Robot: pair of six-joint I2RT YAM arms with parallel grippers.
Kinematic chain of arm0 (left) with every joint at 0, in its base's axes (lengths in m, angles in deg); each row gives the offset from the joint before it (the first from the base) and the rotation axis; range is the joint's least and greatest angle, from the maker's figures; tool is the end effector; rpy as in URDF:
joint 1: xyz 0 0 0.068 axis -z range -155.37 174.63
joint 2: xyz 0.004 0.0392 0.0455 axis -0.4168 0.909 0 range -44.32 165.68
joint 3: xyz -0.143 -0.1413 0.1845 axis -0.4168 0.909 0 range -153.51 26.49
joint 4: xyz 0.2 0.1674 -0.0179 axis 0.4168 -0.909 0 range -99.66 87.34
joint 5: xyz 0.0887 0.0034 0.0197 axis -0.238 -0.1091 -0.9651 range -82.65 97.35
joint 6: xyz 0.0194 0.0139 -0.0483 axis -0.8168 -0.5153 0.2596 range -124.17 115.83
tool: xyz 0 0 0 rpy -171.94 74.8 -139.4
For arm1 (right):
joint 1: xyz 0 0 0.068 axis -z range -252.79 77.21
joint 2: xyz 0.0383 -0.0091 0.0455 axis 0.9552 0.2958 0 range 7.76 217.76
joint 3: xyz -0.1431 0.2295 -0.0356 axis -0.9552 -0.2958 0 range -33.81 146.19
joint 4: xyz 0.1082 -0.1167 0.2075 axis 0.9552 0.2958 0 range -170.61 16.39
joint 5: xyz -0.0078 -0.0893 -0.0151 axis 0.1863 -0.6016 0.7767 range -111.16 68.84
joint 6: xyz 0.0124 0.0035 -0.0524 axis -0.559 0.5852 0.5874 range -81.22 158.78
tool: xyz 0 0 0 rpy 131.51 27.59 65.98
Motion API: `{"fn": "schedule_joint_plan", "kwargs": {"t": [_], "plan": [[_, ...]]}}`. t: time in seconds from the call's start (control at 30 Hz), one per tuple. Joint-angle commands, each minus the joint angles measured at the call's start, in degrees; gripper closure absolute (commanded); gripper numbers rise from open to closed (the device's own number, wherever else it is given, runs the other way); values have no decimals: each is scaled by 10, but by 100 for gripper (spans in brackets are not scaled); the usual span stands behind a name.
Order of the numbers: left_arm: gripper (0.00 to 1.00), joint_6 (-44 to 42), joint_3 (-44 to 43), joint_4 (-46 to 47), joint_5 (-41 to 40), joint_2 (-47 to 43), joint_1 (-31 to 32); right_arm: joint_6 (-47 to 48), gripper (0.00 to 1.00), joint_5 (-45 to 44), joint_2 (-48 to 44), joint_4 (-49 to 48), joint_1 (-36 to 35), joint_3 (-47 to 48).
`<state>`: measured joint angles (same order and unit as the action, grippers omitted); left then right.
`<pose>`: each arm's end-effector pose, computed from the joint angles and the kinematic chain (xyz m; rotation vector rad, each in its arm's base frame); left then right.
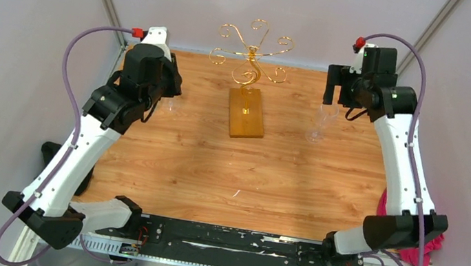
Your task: Turn the mug right side up
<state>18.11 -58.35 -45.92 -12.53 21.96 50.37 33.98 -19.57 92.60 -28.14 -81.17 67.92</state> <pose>0.2075 -0.0866 0.4452 -0.1615 1.9734 -0.1978 0.2992 0.0451 0.4413 -0.0842 2.1944 0.1597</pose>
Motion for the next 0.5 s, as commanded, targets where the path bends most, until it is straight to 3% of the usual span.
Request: {"fn": "schedule_joint_plan", "kwargs": {"t": [0.0, 0.17, 0.27, 0.37, 0.47], "plan": [[66, -24, 28, 53, 46, -38, 5, -12, 3, -106, -53, -9, -74, -31], [47, -55, 76, 119, 120, -79, 7, -20, 1, -132, -100, -26, -142, -60], [41, -72, 120, 166, 170, -115, 12, -20, 1, -127, -142, -55, -174, -108], [25, -82, 170, 222, 211, -164, 14, -19, 1, -131, -184, -72, -205, -152], [18, -85, 214, 257, 236, -203, 16, -20, 1, -147, -214, -92, -233, -204]]}}
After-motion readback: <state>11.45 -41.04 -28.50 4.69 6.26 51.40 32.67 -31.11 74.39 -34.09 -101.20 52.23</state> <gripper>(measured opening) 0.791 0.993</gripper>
